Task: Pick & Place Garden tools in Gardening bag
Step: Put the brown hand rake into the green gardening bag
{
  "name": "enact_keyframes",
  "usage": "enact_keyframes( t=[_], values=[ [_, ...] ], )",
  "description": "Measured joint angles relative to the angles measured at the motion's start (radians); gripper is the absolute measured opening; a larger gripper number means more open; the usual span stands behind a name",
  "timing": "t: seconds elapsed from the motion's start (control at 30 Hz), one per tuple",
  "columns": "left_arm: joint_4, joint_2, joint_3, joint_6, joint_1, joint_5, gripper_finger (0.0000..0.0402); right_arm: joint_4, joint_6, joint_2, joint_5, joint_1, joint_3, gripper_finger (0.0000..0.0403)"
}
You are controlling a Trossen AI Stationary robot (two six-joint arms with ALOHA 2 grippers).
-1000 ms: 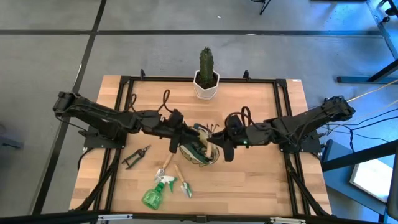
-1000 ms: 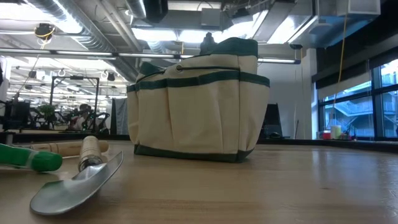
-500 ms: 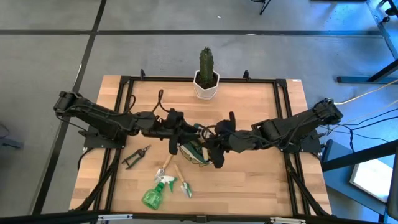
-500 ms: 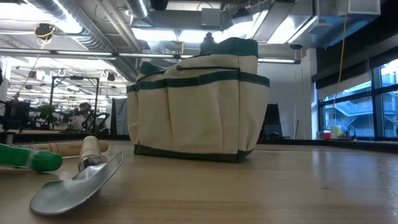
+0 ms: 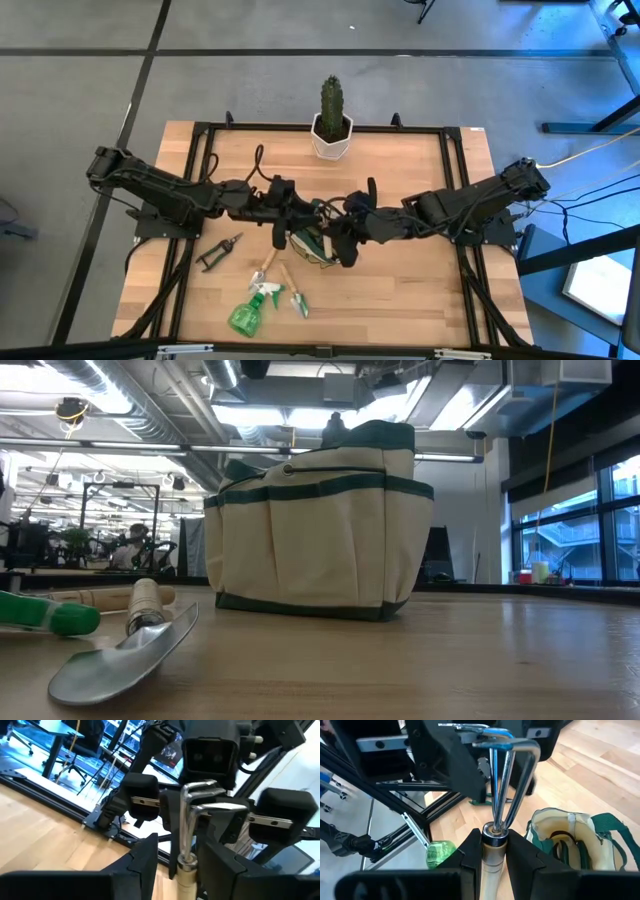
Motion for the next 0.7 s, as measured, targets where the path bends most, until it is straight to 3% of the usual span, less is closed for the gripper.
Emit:
enact_keyframes(
  t=[0.27, 0.7],
  values=[
    [0.030, 0.002, -0.001, -0.010, 0.000, 0.024, 0.0087, 0.001, 0.005, 0.023, -0.016, -0.012, 0.000, 0.0063],
    [0.072, 0.060, -0.001, -0.038, 0.000, 0.052, 0.0094, 0.040, 0.002, 0.043, -0.023, -0.028, 0.000, 0.0063]
  ],
)
